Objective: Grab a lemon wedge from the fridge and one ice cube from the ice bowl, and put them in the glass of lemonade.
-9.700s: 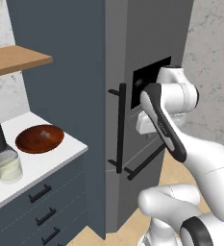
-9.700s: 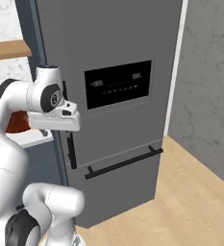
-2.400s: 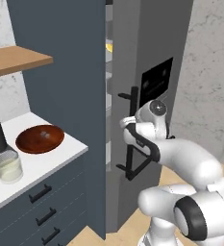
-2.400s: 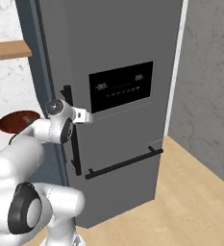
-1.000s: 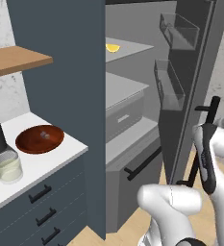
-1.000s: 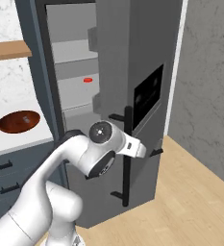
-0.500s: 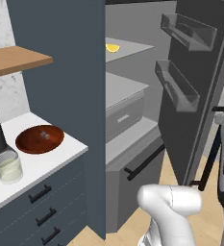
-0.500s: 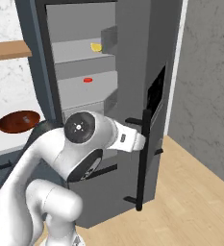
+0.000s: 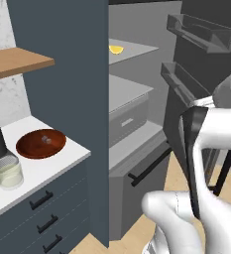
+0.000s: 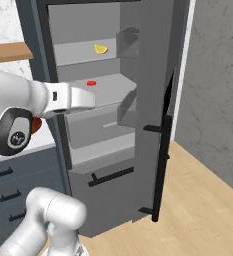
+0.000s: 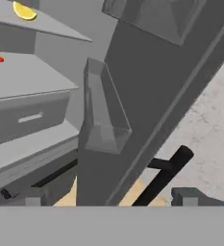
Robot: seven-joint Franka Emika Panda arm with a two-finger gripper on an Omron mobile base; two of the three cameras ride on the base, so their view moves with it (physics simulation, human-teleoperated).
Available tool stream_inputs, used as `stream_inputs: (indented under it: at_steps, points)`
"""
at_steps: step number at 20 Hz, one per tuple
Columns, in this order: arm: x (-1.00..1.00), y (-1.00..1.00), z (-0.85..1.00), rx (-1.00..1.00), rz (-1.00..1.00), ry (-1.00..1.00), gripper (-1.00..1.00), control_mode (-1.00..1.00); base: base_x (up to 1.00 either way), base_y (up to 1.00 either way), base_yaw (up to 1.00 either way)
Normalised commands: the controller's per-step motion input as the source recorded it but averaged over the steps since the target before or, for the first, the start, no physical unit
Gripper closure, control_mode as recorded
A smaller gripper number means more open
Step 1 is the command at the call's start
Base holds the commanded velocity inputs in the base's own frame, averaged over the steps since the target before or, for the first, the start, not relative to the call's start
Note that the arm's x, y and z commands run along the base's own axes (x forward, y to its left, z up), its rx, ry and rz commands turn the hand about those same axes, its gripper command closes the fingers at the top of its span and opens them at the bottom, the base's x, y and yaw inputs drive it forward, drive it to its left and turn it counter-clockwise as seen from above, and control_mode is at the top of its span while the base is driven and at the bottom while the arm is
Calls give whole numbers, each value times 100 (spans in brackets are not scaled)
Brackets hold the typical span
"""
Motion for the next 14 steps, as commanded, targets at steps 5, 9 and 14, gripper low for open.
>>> stream_inputs:
  at_steps: [5,9,14]
  points:
    - [100,45,-3,-61,-11,38,-100,-100,0,0,0]
    - [98,2,-21,-54,-14,38,-100,-100,0,0,0]
    - [45,-49,-35,-10,-14,10,-100,-100,0,0,0]
